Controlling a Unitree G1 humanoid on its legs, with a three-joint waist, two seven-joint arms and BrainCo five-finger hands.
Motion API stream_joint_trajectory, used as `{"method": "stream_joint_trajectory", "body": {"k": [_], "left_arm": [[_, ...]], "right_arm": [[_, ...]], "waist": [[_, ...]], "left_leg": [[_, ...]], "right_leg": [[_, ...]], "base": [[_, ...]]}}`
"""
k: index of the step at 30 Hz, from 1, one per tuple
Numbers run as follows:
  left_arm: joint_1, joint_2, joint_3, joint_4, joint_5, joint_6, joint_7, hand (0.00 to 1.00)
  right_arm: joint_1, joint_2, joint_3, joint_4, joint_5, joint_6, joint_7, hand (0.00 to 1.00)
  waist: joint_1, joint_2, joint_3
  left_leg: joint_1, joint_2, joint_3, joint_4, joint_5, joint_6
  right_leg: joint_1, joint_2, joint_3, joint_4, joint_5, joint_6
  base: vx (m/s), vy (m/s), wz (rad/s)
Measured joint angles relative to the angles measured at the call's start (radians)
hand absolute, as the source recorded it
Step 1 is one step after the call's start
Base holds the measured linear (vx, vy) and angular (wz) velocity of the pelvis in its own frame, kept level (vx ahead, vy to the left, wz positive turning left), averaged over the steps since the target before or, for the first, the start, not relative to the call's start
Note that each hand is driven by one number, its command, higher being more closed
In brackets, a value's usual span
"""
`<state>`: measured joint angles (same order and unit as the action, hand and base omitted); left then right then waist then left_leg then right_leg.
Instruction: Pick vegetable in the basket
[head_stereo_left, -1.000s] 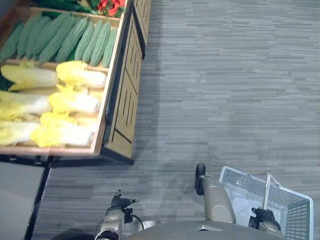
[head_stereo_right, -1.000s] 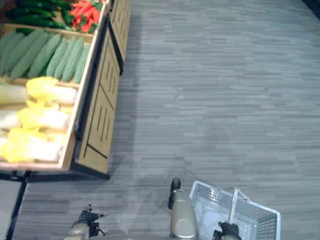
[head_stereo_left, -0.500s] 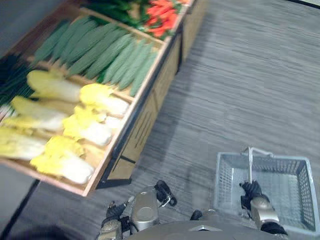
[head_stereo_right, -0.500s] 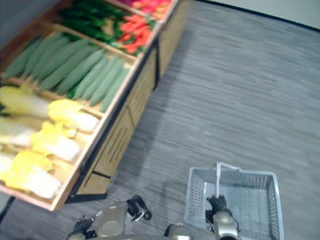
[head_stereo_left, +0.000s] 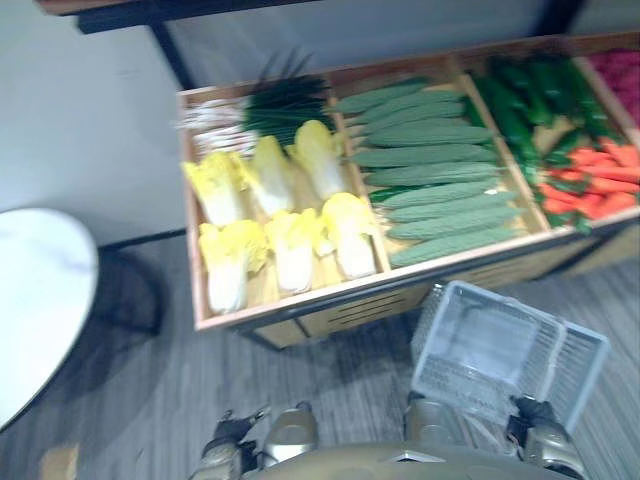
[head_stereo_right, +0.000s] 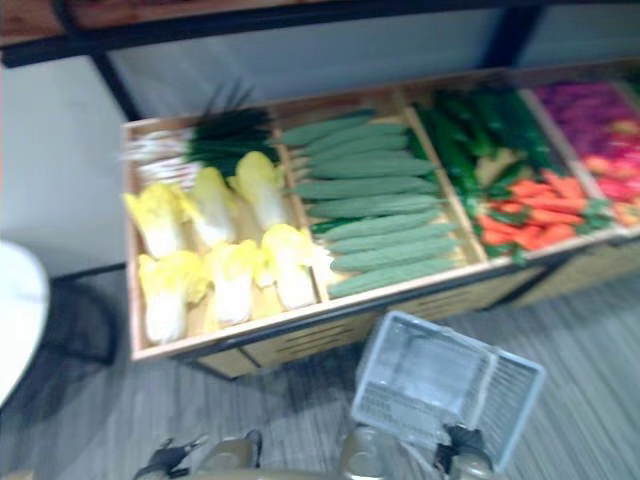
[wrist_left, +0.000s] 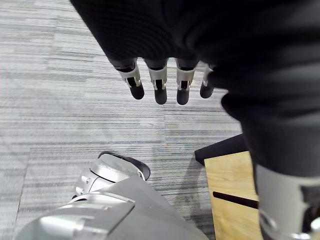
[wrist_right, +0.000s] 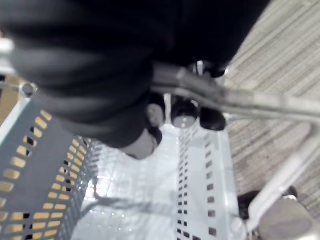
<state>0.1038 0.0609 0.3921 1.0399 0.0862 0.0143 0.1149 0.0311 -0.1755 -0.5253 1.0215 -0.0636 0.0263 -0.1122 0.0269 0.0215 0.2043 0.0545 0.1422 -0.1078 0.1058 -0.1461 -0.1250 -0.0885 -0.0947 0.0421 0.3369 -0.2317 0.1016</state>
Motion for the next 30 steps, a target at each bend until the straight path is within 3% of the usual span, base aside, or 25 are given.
{"method": "stream_joint_trajectory", "body": {"k": [1,4,7,12,15,21,24,28,30], "left_arm": [[-0.008,0.000,0.029,-0.008,-0.018,-0.001,0.001,0.00],[-0.053,0.003,0.046,-0.146,-0.075,-0.012,0.038,0.00],[-0.126,0.059,0.036,-0.314,-0.076,-0.065,0.125,0.00],[-0.203,0.220,0.041,-0.596,-0.077,-0.133,0.270,0.00],[-0.210,0.254,0.044,-0.737,-0.122,-0.190,0.312,0.00],[-0.247,0.284,-0.024,-0.833,-0.129,-0.203,0.312,0.00],[-0.245,0.284,-0.107,-0.834,-0.060,-0.192,0.269,0.00],[-0.241,0.239,-0.344,-0.882,0.118,-0.155,0.174,0.00],[-0.240,0.215,-0.381,-0.881,0.161,-0.143,0.158,0.00]], "right_arm": [[-0.009,0.003,0.007,0.011,-0.004,0.003,0.003,1.00],[0.008,0.024,0.014,0.019,-0.019,0.012,-0.002,1.00],[0.018,0.035,0.024,0.016,-0.023,-0.001,-0.033,1.00],[0.066,0.040,0.035,0.008,-0.040,-0.027,-0.054,1.00],[0.092,0.038,0.036,-0.003,-0.044,-0.034,-0.054,1.00],[0.100,0.041,0.036,-0.005,-0.068,-0.030,-0.045,1.00],[0.103,0.039,0.044,-0.013,-0.080,-0.022,-0.035,1.00],[0.100,0.039,0.064,-0.027,-0.097,-0.018,-0.024,1.00],[0.096,0.039,0.065,-0.029,-0.099,-0.018,-0.025,1.00]], "waist": [[0.005,0.013,-0.007],[-0.008,0.014,-0.007],[-0.008,0.016,-0.008],[-0.008,0.028,-0.018],[-0.010,0.040,-0.044],[-0.012,0.050,-0.064],[-0.015,0.052,-0.069],[-0.040,0.055,-0.075],[-0.044,0.057,-0.078]], "left_leg": [[0.003,0.025,-0.001,-0.017,0.026,-0.014],[-0.001,0.033,0.058,-0.018,0.093,-0.015],[-0.001,0.028,0.129,-0.052,0.137,-0.003],[0.022,0.025,0.130,-0.113,0.153,-0.002],[0.035,0.018,0.152,-0.142,0.153,-0.001],[0.039,0.002,0.175,-0.162,0.151,0.011],[0.052,-0.004,0.204,-0.174,0.148,0.024],[0.041,-0.005,0.244,-0.195,0.152,0.024],[0.040,-0.005,0.255,-0.195,0.153,0.023]], "right_leg": [[0.007,0.023,-0.008,-0.003,0.003,-0.007],[0.076,0.016,-0.086,-0.054,0.013,-0.025],[0.089,0.010,-0.105,-0.078,0.018,-0.033],[0.115,0.012,-0.115,-0.135,0.040,-0.044],[0.132,0.011,-0.112,-0.177,0.071,-0.035],[0.152,-0.003,-0.104,-0.245,0.127,-0.014],[0.163,-0.009,-0.085,-0.275,0.144,-0.012],[0.142,-0.013,-0.069,-0.302,0.160,0.002],[0.131,-0.011,-0.057,-0.302,0.162,0.002]], "base": [[0.13,-0.258,0.39],[0.10,-0.188,0.68],[0.01,-0.040,0.33],[-0.03,0.014,0.07],[-0.06,0.065,0.00],[-0.12,0.073,-0.04],[-0.11,0.035,-0.21],[-0.05,0.021,-0.15],[0.03,0.013,-0.19]]}}
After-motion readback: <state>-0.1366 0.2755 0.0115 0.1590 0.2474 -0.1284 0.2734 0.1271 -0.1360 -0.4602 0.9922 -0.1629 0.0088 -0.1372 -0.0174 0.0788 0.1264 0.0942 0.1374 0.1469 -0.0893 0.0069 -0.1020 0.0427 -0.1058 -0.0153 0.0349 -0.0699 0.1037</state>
